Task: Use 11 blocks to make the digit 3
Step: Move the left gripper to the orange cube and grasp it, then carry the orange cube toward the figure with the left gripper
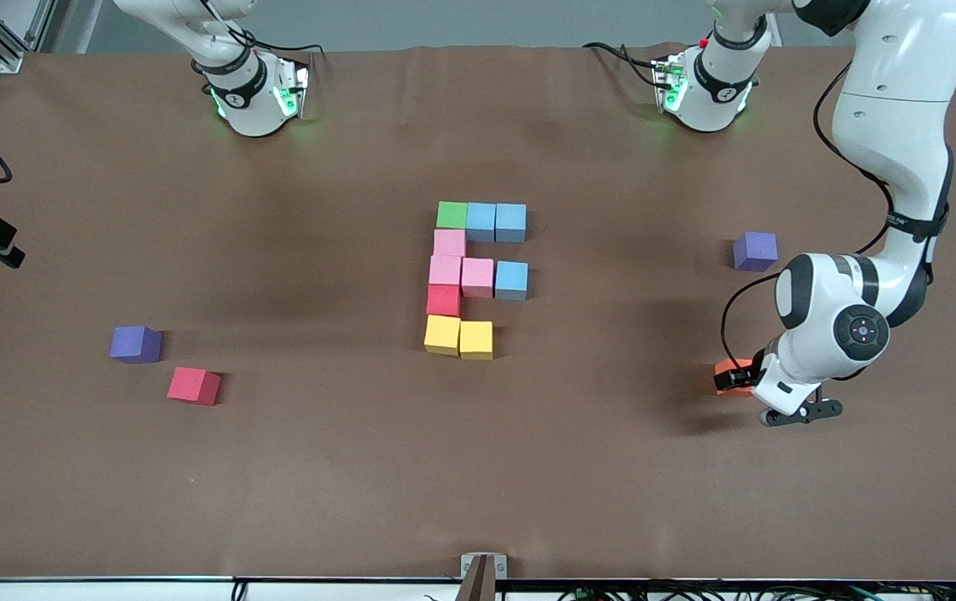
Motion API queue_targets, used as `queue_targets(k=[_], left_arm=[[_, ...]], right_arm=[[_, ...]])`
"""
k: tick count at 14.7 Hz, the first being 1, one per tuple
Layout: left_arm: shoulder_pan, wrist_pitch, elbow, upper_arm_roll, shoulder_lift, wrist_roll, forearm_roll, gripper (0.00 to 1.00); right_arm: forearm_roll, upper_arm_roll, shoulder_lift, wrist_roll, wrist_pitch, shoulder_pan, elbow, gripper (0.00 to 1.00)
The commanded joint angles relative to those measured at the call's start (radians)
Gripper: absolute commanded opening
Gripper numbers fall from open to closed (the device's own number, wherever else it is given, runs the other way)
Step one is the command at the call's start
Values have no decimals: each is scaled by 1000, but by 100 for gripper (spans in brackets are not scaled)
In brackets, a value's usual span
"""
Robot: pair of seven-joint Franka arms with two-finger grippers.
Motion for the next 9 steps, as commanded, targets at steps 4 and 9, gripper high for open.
queue_targets(k=[4, 9], left_arm=[[-26, -1, 41, -46, -10, -194, -123, 26], [-150, -2, 143, -47, 34, -621, -122, 26]], right_arm=[[-2, 28, 0, -9, -1, -26, 7, 100], [0, 28, 1, -11, -7, -25, 7, 100]])
